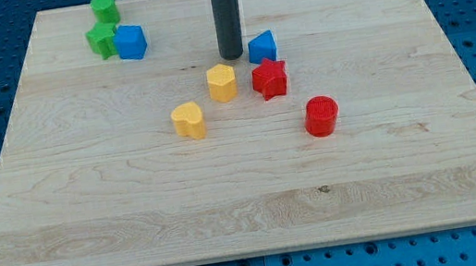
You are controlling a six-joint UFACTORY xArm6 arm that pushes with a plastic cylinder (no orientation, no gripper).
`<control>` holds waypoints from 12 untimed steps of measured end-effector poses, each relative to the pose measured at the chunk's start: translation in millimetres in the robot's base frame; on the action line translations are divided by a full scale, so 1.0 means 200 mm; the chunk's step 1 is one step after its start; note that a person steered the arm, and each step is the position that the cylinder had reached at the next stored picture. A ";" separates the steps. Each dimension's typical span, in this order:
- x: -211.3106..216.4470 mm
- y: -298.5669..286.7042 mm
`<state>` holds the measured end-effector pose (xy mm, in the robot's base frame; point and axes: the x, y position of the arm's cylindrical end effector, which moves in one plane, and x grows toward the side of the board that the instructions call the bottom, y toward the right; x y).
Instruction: Push the blue cube above the blue triangle
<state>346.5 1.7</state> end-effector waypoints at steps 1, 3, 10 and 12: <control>0.00 -0.06; -0.02 -0.48; -0.27 -0.88; -0.28 -0.68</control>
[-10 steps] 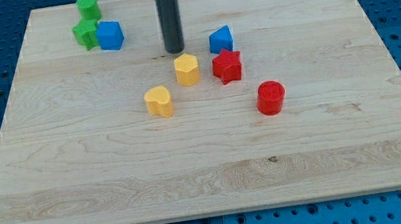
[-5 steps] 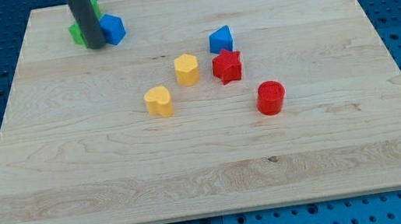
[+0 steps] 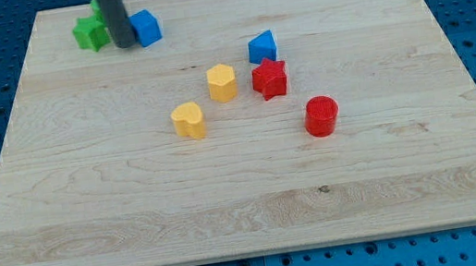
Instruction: Push the blue cube above the blue triangle
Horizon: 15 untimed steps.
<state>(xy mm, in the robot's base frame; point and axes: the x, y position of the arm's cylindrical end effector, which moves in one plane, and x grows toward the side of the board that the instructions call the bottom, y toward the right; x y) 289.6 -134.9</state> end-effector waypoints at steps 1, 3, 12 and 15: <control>0.00 0.22; -0.06 0.32; -0.38 0.24; -0.23 0.44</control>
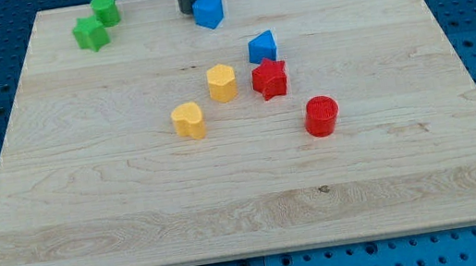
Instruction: Push the blue cube above the blue triangle
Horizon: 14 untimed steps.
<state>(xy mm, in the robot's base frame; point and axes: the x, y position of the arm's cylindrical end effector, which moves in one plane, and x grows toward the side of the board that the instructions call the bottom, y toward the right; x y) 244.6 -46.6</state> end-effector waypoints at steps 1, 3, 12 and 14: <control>0.13 0.07; 0.14 0.42; 0.19 0.74; -0.03 0.66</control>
